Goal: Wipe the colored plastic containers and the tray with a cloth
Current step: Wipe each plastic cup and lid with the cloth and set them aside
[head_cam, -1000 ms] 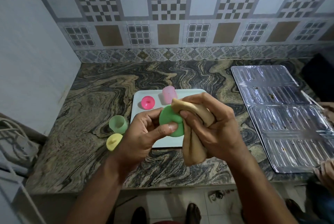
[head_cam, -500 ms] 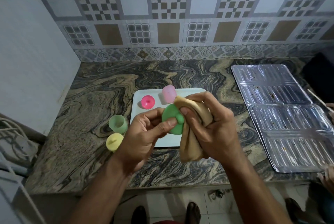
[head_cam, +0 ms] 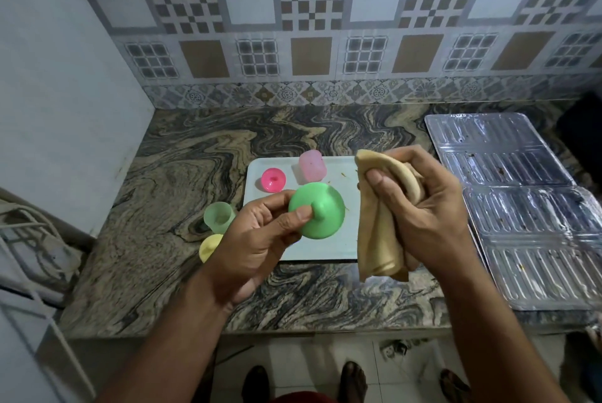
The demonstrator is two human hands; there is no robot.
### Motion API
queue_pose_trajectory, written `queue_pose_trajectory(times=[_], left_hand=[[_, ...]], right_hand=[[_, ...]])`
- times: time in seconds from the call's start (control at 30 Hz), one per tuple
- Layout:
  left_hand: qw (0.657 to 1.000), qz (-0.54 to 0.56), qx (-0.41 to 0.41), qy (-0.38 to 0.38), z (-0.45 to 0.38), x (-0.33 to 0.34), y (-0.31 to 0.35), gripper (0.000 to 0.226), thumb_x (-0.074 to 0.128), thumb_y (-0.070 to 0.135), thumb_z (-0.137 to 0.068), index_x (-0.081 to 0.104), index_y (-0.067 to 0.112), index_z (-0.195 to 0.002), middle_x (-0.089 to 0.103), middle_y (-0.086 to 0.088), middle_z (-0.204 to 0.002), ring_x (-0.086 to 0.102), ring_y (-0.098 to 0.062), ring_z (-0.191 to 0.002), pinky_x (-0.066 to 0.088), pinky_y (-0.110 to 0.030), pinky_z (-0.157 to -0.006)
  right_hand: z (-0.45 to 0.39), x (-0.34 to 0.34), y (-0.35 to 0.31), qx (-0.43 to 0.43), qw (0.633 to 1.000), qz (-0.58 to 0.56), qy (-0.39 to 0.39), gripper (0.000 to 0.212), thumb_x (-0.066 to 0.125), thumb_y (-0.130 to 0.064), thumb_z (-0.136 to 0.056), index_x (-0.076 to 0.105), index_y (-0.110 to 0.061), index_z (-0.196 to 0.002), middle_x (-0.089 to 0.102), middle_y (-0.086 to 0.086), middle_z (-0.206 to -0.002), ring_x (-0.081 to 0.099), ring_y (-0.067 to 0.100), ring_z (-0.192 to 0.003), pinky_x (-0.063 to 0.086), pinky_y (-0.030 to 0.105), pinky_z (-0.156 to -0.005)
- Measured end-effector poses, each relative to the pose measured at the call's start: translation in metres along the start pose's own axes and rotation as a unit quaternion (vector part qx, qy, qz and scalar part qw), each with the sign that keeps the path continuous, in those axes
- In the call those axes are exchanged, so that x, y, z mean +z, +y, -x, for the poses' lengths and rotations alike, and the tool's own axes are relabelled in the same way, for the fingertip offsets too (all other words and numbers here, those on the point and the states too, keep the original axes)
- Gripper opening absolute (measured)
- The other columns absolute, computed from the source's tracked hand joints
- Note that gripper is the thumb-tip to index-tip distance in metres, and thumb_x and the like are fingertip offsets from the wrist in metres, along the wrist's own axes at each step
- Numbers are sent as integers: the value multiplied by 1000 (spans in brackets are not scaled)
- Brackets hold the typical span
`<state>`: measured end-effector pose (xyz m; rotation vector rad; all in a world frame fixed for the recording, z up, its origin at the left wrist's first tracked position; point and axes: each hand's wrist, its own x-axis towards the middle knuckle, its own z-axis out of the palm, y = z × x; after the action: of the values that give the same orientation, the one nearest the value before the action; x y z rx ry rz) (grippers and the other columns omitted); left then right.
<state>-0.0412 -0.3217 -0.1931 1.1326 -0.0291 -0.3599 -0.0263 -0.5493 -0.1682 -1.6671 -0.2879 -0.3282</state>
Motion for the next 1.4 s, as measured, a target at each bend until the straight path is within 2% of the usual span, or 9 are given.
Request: queue_pose_trajectory(times=[0.3,0.43,0.57,0.73,0.9,1.03,1.13,1.3,1.4], left_hand=[[988,-148,53,-13,3,5,10,27,75,15,-87,79,8,-113,79,-11,-113,72,-19,-108,55,-27,-98],[968,-236,36,-74,6,4,19,26,71,11,-90,74,2,-114,77,-20,-112,73,-21,-105,58,-36,-97],[955,-267,29,-125,9,6,29,21,70,9,-92,75,0,-110,79,-13,-107,72,-20,-100,58,-35,-95],[976,-203,49,-67,6,8,23,23,69,8,-89,77,2,-109,80,-8,-107,73,-16,-101,56,-25,-93],[986,-155,51,-34,2,12,23,25,70,12,-88,78,6,-111,79,-12,-114,72,-21,-109,55,-30,-102],[985,-153,57,-49,7,30,23,34,81,11,-81,76,17,-114,78,-5,-106,70,-14,-102,58,-29,-89],[974,-206,88,-4,6,41,17,46,91,18,-72,70,21,-112,75,-18,-108,69,-23,-98,57,-59,-93],[970,-218,107,27,5,39,10,37,82,12,-75,73,36,-102,76,6,-97,72,-12,-91,60,-39,-86],[956,-243,140,82,8,38,3,53,88,30,-69,66,34,-118,71,9,-110,74,-16,-89,62,-41,-83]], right_hand=[[18,18,1,-23,999,28,-22,15,77,-8,-91,71,-16,-103,71,-7,-92,66,8,-84,50,23,-77],[14,14,-6,-117,978,145,-90,16,78,-15,-92,76,-14,-108,67,0,-104,66,19,-100,51,30,-86],[1,16,-9,-125,976,159,-78,14,77,-20,-94,76,-13,-106,72,-5,-100,69,15,-91,54,30,-80],[-7,8,-5,-25,999,-17,-39,11,71,-8,-96,71,-5,-107,74,-7,-94,67,7,-84,52,23,-77],[9,12,1,22,993,-71,-95,17,75,-7,-91,66,-12,-104,72,-13,-90,64,0,-79,50,15,-72],[17,25,9,37,989,-142,9,18,71,-6,-92,63,-2,-108,72,-8,-93,65,3,-84,52,18,-77],[26,36,12,45,983,-168,51,15,69,-6,-93,62,-4,-107,72,-1,-94,66,8,-85,54,24,-77],[35,41,18,66,974,-191,104,18,70,-6,-95,60,0,-108,73,-3,-94,66,7,-87,54,23,-79],[38,40,16,49,980,-144,130,15,71,-3,-93,61,-1,-105,73,-6,-90,67,5,-83,54,21,-77]])
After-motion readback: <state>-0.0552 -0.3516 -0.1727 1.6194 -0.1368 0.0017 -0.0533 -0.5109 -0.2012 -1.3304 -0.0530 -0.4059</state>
